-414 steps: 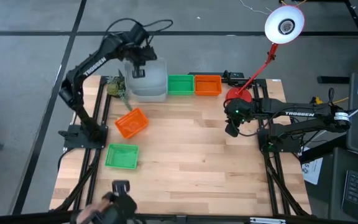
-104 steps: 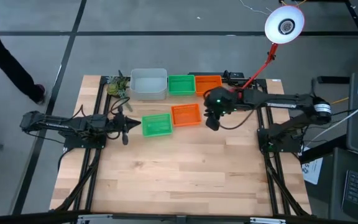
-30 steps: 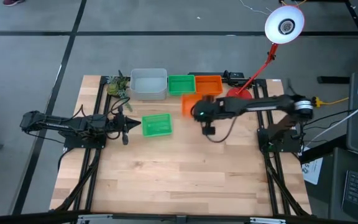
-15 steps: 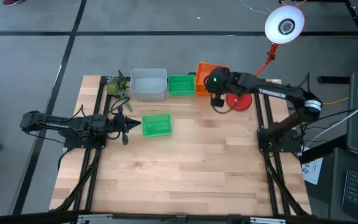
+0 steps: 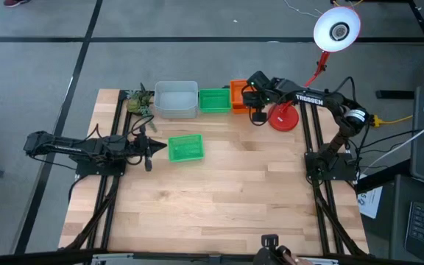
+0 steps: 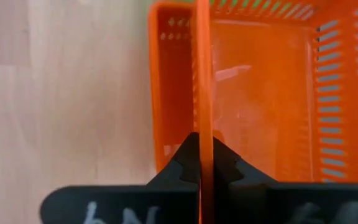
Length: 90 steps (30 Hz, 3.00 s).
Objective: Stack baskets by color
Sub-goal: Stack the bottom orange bin on top of the top orange bin, then stack the bottom green bin on top of the top green bin
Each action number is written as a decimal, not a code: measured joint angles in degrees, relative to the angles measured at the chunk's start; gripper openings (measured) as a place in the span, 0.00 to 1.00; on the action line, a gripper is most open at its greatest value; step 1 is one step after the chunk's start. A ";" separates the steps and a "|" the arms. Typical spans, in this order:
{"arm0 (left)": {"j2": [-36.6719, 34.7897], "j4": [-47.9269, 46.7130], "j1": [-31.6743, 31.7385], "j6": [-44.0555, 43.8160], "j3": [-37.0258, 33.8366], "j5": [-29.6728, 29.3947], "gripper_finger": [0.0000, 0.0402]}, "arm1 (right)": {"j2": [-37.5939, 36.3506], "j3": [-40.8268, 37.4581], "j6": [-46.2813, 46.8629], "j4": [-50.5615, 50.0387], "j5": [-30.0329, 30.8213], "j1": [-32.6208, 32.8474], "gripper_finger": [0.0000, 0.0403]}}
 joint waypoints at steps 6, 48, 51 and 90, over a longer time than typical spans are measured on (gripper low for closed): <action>-0.01 0.00 0.01 0.00 0.00 0.00 0.00 | 0.27 0.00 0.00 -0.26 0.00 -0.31 0.02; 0.00 0.00 0.00 0.00 0.00 0.02 0.00 | 0.71 3.58 19.04 13.12 -23.46 21.24 0.37; 0.00 0.00 0.01 0.01 0.00 0.02 0.00 | 3.14 3.56 22.90 20.72 -19.59 25.75 0.37; -0.02 0.00 0.00 0.00 0.00 0.01 0.00 | 35.92 33.81 30.27 8.34 0.19 38.18 0.25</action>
